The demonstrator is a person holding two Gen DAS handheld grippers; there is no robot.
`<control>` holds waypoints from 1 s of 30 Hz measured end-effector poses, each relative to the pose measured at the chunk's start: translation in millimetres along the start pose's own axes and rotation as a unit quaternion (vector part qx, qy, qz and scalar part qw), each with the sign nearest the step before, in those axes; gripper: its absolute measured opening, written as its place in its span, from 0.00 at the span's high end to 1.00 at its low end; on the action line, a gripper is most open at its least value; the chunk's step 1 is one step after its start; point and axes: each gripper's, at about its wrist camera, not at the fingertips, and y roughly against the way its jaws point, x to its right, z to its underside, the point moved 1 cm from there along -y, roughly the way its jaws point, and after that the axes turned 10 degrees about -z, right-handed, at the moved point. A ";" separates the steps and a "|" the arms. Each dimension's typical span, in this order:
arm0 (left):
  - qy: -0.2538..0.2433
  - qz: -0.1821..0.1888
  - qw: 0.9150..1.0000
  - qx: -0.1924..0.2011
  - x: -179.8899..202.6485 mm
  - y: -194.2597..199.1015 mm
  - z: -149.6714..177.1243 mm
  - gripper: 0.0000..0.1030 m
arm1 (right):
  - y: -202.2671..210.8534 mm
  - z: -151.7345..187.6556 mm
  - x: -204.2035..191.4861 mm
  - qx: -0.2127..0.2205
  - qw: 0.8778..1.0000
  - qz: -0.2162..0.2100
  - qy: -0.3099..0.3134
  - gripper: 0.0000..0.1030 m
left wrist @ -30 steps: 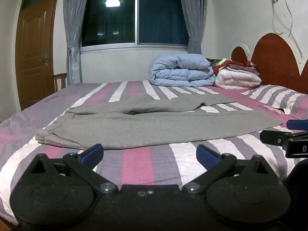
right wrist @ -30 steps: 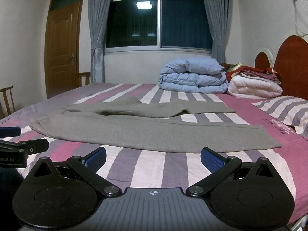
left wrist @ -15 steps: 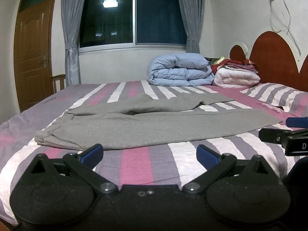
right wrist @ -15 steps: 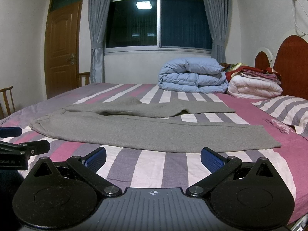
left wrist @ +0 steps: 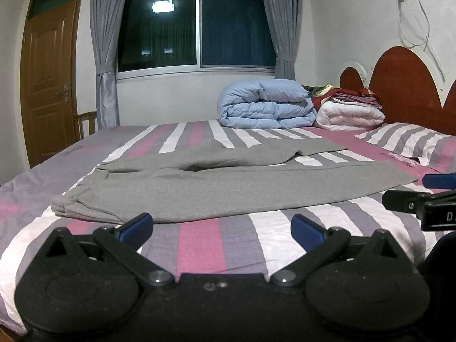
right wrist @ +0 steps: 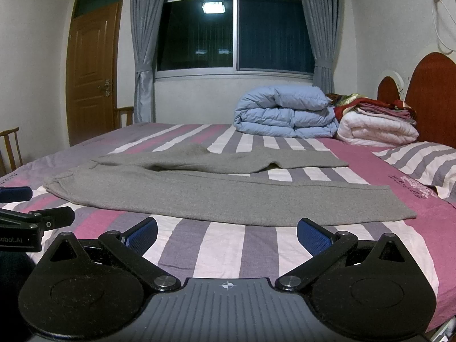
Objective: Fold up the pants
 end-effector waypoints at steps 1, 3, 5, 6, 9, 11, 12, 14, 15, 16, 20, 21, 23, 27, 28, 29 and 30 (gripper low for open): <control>0.000 -0.001 1.000 0.001 0.5 0.3 0.1 0.06 | -0.2 0.0 -0.1 0.000 1.000 0.000 0.000 0.00; 0.000 0.001 1.000 0.000 -0.3 -0.1 0.0 0.06 | 0.2 0.3 -0.5 0.000 1.000 0.000 0.000 0.00; -0.001 0.000 1.000 0.002 0.7 1.0 -1.2 0.06 | 0.0 0.4 -0.4 0.000 1.000 0.000 0.000 0.00; -0.001 0.000 1.000 0.002 0.6 0.9 -1.8 0.06 | -0.1 0.3 -0.2 0.000 1.000 0.000 0.000 0.00; -0.001 -0.001 1.000 0.003 -0.4 0.8 -2.2 0.06 | -0.4 0.8 -0.4 0.000 1.000 0.000 0.000 0.00; -0.002 -0.001 1.000 0.003 0.7 1.0 -1.4 0.06 | 0.9 0.3 -0.7 0.000 1.000 0.000 0.000 0.00; -0.002 0.000 1.000 0.003 -0.1 0.8 -2.0 0.06 | 0.7 0.3 -0.7 -0.001 1.000 0.000 0.000 0.00; -0.001 -0.001 1.000 0.004 0.9 1.0 -1.3 0.06 | 0.8 0.3 -0.7 0.000 1.000 0.000 0.000 0.00; -0.001 -0.001 1.000 0.004 0.6 0.9 -1.4 0.06 | 1.0 0.1 -0.5 0.000 1.000 0.000 0.000 0.00; -0.001 -0.001 1.000 0.004 -0.3 0.4 -1.9 0.06 | 0.8 0.1 -0.4 0.000 1.000 0.000 0.000 0.00; -0.002 -0.001 1.000 0.004 0.9 1.0 -1.6 0.06 | 0.5 0.3 -0.7 -0.001 1.000 0.000 0.000 0.00; -0.002 -0.001 1.000 0.004 0.7 0.9 -1.8 0.06 | 0.5 0.2 -0.6 -0.001 1.000 0.000 0.000 0.00; -0.002 -0.001 1.000 0.004 0.7 1.1 -1.4 0.06 | 0.4 0.4 -0.7 -0.001 1.000 0.000 0.000 0.00; -0.002 -0.001 1.000 0.004 1.1 1.2 -1.6 0.06 | 0.2 0.6 -0.8 -0.001 1.000 0.000 0.000 0.00; -0.002 -0.001 1.000 0.004 0.1 0.9 -2.2 0.06 | 0.4 0.3 -0.6 -0.001 1.000 0.000 0.001 0.00; -0.003 -0.001 1.000 0.004 0.6 1.2 -2.2 0.06 | 0.2 0.6 -0.9 -0.001 1.000 0.000 0.001 0.00; -0.003 -0.001 1.000 0.003 0.5 1.0 -2.3 0.06 | 0.1 0.6 -0.9 -0.001 1.000 0.000 0.001 0.00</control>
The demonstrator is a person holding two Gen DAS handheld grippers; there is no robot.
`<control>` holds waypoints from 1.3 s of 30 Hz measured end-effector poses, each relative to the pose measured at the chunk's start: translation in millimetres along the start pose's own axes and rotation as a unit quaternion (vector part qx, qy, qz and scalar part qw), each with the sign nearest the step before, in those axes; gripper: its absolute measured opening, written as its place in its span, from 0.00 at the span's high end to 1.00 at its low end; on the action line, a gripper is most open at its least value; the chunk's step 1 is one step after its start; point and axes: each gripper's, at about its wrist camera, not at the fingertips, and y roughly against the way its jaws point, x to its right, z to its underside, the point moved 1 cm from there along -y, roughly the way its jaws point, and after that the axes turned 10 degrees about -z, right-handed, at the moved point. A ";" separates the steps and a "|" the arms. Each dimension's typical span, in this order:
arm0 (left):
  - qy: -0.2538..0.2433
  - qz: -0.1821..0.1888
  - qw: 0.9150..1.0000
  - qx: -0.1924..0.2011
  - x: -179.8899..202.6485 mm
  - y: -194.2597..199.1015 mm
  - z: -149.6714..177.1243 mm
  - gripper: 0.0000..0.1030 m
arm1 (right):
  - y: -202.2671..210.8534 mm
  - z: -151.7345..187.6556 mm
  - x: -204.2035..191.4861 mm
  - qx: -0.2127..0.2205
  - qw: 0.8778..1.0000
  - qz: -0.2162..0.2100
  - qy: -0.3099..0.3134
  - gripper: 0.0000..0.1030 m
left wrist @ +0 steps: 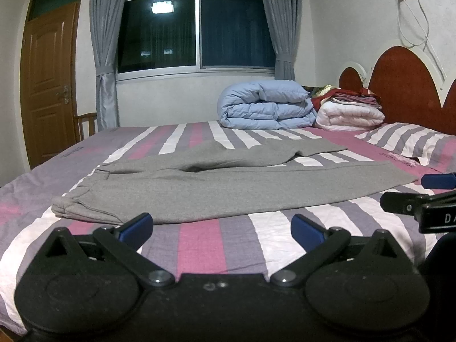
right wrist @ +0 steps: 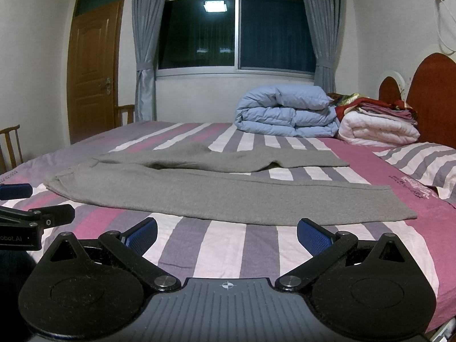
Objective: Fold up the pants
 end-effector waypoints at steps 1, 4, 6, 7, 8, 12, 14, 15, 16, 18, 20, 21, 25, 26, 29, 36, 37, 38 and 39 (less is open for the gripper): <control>-0.001 -0.001 1.000 0.000 0.7 0.9 0.1 0.06 | 0.0 0.0 0.0 0.000 1.000 0.000 0.000 0.00; 0.000 0.000 1.000 0.000 0.0 0.5 -0.3 0.06 | -0.2 0.1 -0.1 0.000 1.000 0.000 0.000 0.00; -0.001 0.000 1.000 0.000 0.6 0.9 -0.1 0.06 | -0.4 0.7 0.1 -0.001 1.000 -0.001 0.000 0.00; -0.001 0.000 1.000 0.000 0.1 1.1 -0.6 0.06 | -1.5 2.0 -0.2 -0.001 1.000 -0.001 0.000 0.00; -0.001 -0.001 1.000 0.000 1.3 1.0 -0.3 0.06 | -1.5 2.0 -0.2 -0.001 1.000 -0.001 0.000 0.00; -0.001 -0.001 1.000 0.000 1.2 0.9 -0.6 0.06 | -1.6 1.7 -0.3 -0.001 1.000 -0.001 0.000 0.00; -0.002 -0.001 1.000 0.000 1.1 1.1 -0.6 0.06 | -1.7 1.6 -0.3 -0.001 1.000 -0.001 0.000 0.00; -0.002 -0.001 1.000 0.000 0.6 1.0 -1.2 0.06 | -1.4 1.4 -0.3 -0.001 1.000 0.000 0.000 0.00; -0.002 0.000 1.000 0.000 1.1 0.8 -1.1 0.06 | -0.8 0.9 0.2 -0.001 1.000 0.000 -0.001 0.00; 0.000 -0.002 1.000 0.001 2.0 1.4 -1.0 0.06 | -1.3 2.2 0.2 0.001 1.000 -0.004 -0.002 0.00; 0.003 0.002 1.000 0.002 0.6 2.3 -3.7 0.06 | -0.8 1.7 0.5 0.001 1.000 -0.011 -0.009 0.00; 0.004 0.000 1.000 0.002 -0.8 1.3 -5.9 0.06 | -2.1 0.9 0.5 0.002 1.000 -0.014 -0.008 0.00; -0.004 -0.012 1.000 0.007 -10.6 -11.3 -20.0 0.06 | -13.4 -8.8 1.8 0.003 1.000 -0.019 -0.002 0.00; -0.006 -0.014 1.000 0.008 -14.6 -14.8 -23.4 0.06 | -16.6 -14.0 3.7 0.003 1.000 -0.022 -0.004 0.00; -0.009 -0.021 1.000 0.003 -30.9 -35.5 -39.4 0.06 | -34.3 -32.3 11.0 -0.003 0.999 -0.044 -0.015 0.00; -0.009 -0.029 1.000 -0.004 -87.8 -87.7 -78.6 0.06 | -97.8 -87.0 29.4 -0.033 0.996 -0.088 -0.010 0.00; -0.002 -0.032 0.999 -0.007 -100.9 -98.0 -83.9 0.06 | -108.6 -95.9 32.6 -0.038 0.995 -0.090 -0.007 0.00; 0.001 -0.036 0.999 -0.012 -112.2 -108.5 -89.4 0.06 | -120.4 -103.1 36.2 -0.047 0.995 -0.093 -0.005 0.00; -0.001 -0.041 0.999 -0.022 -122.8 -120.6 -94.9 0.09 | -132.7 -110.0 40.7 -0.061 0.993 -0.099 -0.011 0.00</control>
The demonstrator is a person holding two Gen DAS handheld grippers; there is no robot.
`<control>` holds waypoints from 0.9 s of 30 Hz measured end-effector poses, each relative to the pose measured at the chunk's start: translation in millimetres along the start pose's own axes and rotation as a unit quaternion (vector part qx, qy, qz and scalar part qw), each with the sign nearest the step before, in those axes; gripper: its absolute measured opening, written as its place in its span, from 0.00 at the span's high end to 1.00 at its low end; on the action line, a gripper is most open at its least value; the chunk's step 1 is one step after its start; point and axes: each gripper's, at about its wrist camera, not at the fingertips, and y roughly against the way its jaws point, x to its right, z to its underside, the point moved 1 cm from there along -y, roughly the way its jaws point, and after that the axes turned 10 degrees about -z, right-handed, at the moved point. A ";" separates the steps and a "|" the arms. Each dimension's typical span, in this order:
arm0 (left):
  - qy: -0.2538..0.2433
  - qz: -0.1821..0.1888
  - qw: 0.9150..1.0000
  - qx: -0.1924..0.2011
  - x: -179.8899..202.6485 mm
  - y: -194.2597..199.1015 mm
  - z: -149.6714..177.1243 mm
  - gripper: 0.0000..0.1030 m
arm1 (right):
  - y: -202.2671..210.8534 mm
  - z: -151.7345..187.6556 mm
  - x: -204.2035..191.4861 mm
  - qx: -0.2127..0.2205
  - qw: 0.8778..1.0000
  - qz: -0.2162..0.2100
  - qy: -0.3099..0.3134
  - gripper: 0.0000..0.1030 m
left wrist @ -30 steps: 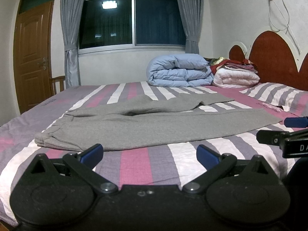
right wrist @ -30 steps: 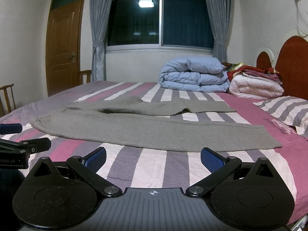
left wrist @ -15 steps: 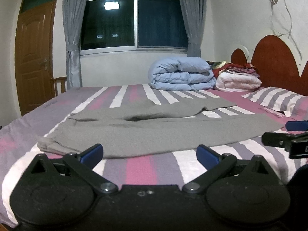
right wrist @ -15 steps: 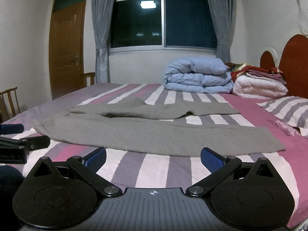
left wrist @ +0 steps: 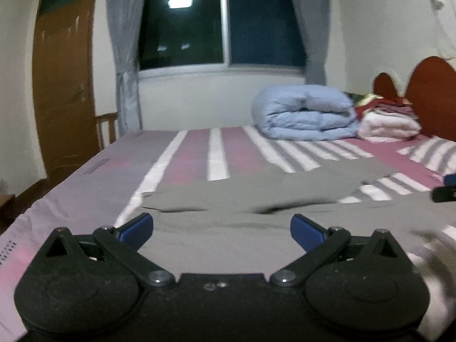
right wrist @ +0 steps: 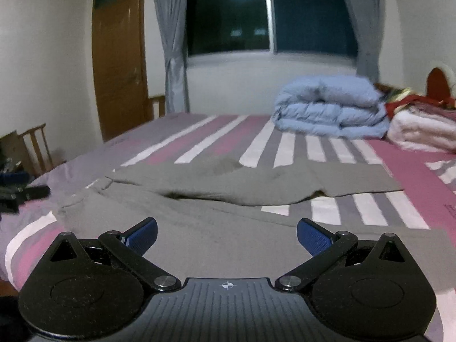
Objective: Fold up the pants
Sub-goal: 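Move both grippers down toward the waistband of the grey sweatpants, then grasp the waistband edge with the left gripper while the right gripper grasps the other waistband corner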
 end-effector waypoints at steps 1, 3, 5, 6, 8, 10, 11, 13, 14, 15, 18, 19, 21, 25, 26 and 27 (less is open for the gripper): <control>-0.002 -0.006 1.000 -0.008 -9.7 -12.6 -5.8 0.11 | -12.4 -7.8 8.7 -0.016 1.000 -0.005 -0.013 0.00; -0.014 -0.012 1.000 -0.022 -31.5 -41.9 -18.4 0.18 | -37.9 -23.3 25.8 -0.040 0.999 -0.008 -0.028 0.00; -0.027 -0.012 0.999 -0.039 -50.1 -73.5 -29.5 0.22 | -59.4 -37.3 37.4 -0.048 0.999 -0.007 -0.022 0.00; -0.030 -0.015 0.998 -0.045 -57.0 -86.4 -31.6 0.23 | -70.1 -44.9 43.3 -0.049 0.999 -0.008 -0.018 0.00; -0.048 -0.029 0.996 -0.068 -70.6 -125.4 -37.5 0.27 | -94.9 -58.1 55.2 -0.059 0.998 -0.020 -0.016 0.00; -0.058 -0.030 0.994 -0.086 -83.3 -161.2 -40.9 0.29 | -122.5 -70.8 65.8 -0.063 0.997 -0.035 -0.014 0.00; -0.062 -0.030 0.993 -0.096 -87.6 -176.1 -41.2 0.31 | -137.5 -76.6 69.6 -0.062 0.997 -0.042 -0.007 0.00; -0.062 -0.021 0.991 -0.120 -98.5 -207.6 -40.8 0.36 | -165.6 -85.9 73.3 -0.061 0.997 -0.048 0.017 0.00; -0.053 -0.014 0.989 -0.134 -105.1 -226.0 -39.8 0.39 | -182.9 -90.5 74.4 -0.062 0.996 -0.054 0.031 0.00; -0.044 -0.009 0.988 -0.147 -110.3 -241.8 -38.9 0.41 | -198.7 -94.1 75.4 -0.064 0.995 -0.059 0.042 0.00; -0.029 -0.005 0.984 -0.176 -121.7 -285.4 -34.5 0.43 | -247.4 -102.0 76.5 -0.075 0.992 -0.075 0.072 0.00; -0.026 -0.003 0.982 -0.185 -125.0 -298.3 -32.9 0.43 | -265.6 -104.2 77.3 -0.080 0.990 -0.083 0.079 0.00; -0.025 -0.002 0.980 -0.197 -128.7 -322.4 -28.8 0.44 | -296.7 -108.3 78.4 -0.088 0.988 -0.084 0.096 0.08; -0.021 0.020 0.976 -0.214 -130.7 -361.4 -24.7 0.42 | -343.9 -111.2 87.5 -0.107 0.984 -0.097 0.102 0.23; -0.022 0.027 0.976 -0.214 -129.7 -370.2 -25.9 0.42 | -353.5 -110.8 90.9 -0.111 0.983 -0.100 0.104 0.23; -0.026 0.029 0.976 -0.215 -129.0 -378.6 -27.1 0.42 | -361.0 -110.7 94.4 -0.113 0.982 -0.098 0.112 0.23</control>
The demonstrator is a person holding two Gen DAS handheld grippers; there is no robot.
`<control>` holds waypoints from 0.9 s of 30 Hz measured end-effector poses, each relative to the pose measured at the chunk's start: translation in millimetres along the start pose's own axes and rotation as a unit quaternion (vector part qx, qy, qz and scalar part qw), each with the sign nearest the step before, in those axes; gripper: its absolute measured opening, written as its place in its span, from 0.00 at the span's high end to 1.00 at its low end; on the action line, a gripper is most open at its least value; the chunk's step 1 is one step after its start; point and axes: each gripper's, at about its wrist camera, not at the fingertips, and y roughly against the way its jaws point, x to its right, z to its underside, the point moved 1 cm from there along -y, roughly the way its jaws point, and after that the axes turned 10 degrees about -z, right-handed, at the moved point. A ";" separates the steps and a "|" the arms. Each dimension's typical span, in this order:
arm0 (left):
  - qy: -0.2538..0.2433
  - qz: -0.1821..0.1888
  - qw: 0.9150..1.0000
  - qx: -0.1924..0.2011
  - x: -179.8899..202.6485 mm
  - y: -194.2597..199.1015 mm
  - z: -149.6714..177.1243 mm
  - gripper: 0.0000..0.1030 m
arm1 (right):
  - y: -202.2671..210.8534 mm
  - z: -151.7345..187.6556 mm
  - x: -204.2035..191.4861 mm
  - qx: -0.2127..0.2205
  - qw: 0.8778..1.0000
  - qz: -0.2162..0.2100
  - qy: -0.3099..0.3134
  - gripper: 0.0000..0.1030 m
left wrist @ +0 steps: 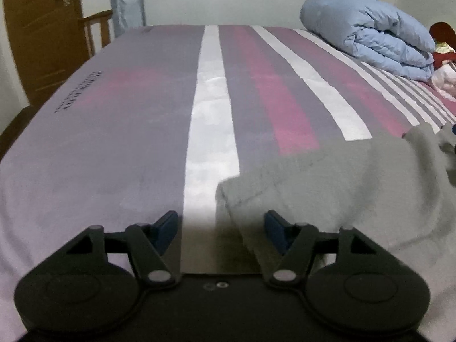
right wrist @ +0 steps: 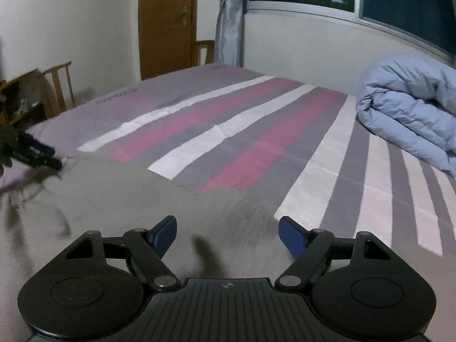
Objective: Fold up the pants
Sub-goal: 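Grasp the waistband edge with the left gripper while the right gripper grasps the other waistband corner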
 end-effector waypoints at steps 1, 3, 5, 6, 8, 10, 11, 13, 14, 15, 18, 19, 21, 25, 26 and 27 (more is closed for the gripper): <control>-0.006 -0.001 1.000 -0.002 0.6 -5.8 -3.1 0.42 | -8.1 -1.0 5.4 -0.005 1.000 0.005 0.007 0.23; -0.020 0.007 1.000 -0.010 3.6 -18.1 -9.0 0.42 | -22.0 -2.8 16.3 -0.013 1.000 0.002 0.008 0.23; -0.028 0.023 0.999 -0.014 3.3 -26.1 -13.7 0.42 | -31.9 -3.8 22.1 -0.020 1.000 -0.008 0.015 0.23; -0.032 0.028 0.999 -0.014 2.5 -28.0 -14.6 0.42 | -38.6 -4.6 24.8 -0.027 0.999 -0.015 0.018 0.23; -0.040 0.041 0.998 -0.013 -0.7 -30.4 -16.1 0.43 | -50.7 -6.0 29.7 -0.043 0.998 -0.027 0.026 0.23; -0.048 0.051 0.998 -0.006 -2.4 -28.5 -18.9 0.47 | -59.2 -5.5 34.0 -0.056 0.997 -0.043 0.027 0.33; -0.051 0.058 0.997 -0.006 -3.4 -27.1 -18.9 0.50 | -62.3 -5.6 36.4 -0.062 0.996 -0.050 0.027 0.36; -0.054 0.067 0.996 -0.013 -3.4 -29.8 -15.7 0.50 | -65.9 -4.7 38.4 -0.072 0.995 -0.063 0.033 0.45; -0.057 0.067 0.996 -0.017 -2.7 -34.0 -17.6 0.50 | -68.9 -2.9 38.8 -0.080 0.994 -0.067 0.037 0.48; -0.052 0.070 0.996 -0.016 -1.9 -35.6 -16.0 0.52 | -72.2 -0.9 38.9 -0.088 0.993 -0.068 0.040 0.56; -0.043 0.096 0.994 -0.010 -1.7 -36.2 -14.0 0.71 | -75.3 3.9 38.1 -0.094 0.992 -0.074 0.038 0.75; -0.039 0.097 0.994 -0.007 -2.5 -36.3 -12.8 0.72 | -75.2 4.5 38.9 -0.096 0.992 -0.074 0.035 0.82; -0.028 0.098 0.995 0.001 -8.5 -36.3 -12.6 0.77 | -71.6 4.1 40.1 -0.095 0.993 -0.069 0.034 0.89; -0.019 0.091 0.995 0.022 -10.5 -23.4 -15.2 0.84 | -51.8 -1.3 34.0 -0.079 0.994 -0.057 0.043 0.92; -0.020 0.091 0.995 0.032 -10.8 -16.9 -15.4 0.86 | -42.3 -2.0 29.3 -0.074 0.995 -0.053 0.046 0.92; -0.018 0.093 0.995 0.042 -12.8 -9.2 -15.5 0.88 | -34.6 -4.1 26.4 -0.071 0.995 -0.056 0.048 0.92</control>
